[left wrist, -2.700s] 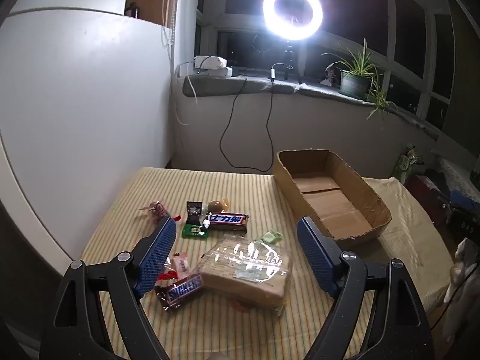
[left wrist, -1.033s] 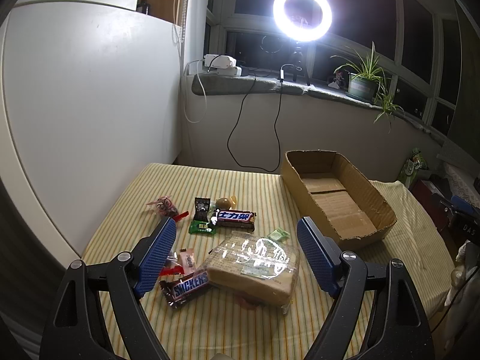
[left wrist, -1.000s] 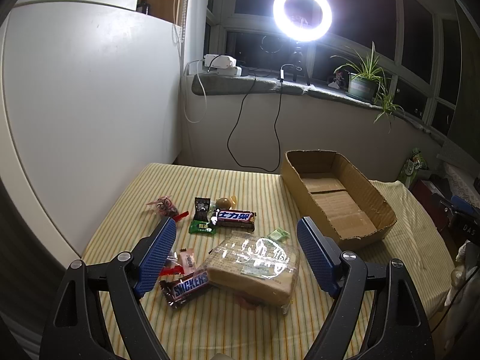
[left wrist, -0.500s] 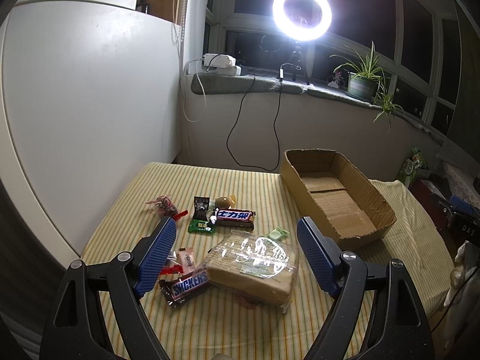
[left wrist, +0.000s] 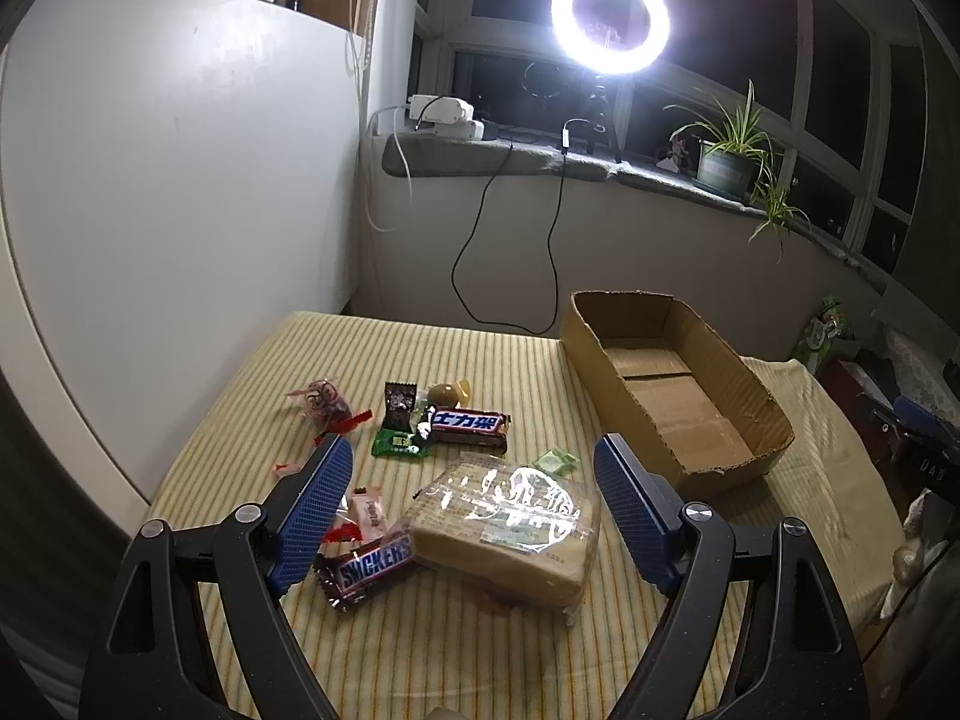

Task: Organize snacks
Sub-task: 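Move the left tool to the plastic-wrapped bread loaf and close on it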

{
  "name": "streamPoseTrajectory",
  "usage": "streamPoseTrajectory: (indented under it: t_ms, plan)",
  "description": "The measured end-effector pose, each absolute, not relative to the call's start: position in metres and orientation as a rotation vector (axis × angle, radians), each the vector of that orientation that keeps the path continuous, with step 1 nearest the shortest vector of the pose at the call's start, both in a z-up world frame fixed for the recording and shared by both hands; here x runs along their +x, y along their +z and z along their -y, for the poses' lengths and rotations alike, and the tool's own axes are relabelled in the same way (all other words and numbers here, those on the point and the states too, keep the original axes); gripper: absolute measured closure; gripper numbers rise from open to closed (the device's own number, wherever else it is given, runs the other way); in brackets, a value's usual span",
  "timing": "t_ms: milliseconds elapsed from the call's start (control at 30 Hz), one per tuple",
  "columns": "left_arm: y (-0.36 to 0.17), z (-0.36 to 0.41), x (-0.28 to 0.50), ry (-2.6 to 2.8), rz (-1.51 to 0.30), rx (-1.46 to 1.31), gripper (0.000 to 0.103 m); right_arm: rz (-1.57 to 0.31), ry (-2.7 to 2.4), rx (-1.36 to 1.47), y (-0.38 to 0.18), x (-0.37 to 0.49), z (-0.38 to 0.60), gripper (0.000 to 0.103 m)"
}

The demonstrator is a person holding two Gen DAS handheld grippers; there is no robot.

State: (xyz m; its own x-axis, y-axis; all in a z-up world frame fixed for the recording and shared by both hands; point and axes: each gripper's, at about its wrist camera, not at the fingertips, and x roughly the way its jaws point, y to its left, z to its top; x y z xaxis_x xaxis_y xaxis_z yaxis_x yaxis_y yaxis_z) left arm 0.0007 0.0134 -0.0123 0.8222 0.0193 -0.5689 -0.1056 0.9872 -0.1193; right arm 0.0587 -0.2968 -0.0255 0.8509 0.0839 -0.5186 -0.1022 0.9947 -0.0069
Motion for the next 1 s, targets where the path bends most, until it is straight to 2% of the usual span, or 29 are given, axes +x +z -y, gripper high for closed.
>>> streamPoseTrajectory:
  t_ms: [533,667,767,1000]
  plan:
    - [-0.037,-0.044,0.012,0.03,-0.668,-0.292,0.021,-0.598,0.245,-0.015,-0.039,0.062,0.28,0.0]
    - [-0.049,-0.056,0.017,-0.001,-0.707,-0.358,0.027,-0.644,0.357,0.01,-0.049,0.062,0.265,0.0]
    - [-0.057,-0.063,0.021,-0.03,-0.73,-0.41,0.031,-0.682,0.457,0.034,-0.058,0.062,0.251,0.006]
    - [-0.074,-0.076,0.031,-0.087,-0.782,-0.499,0.034,-0.797,0.671,0.078,-0.079,0.06,0.21,0.009]
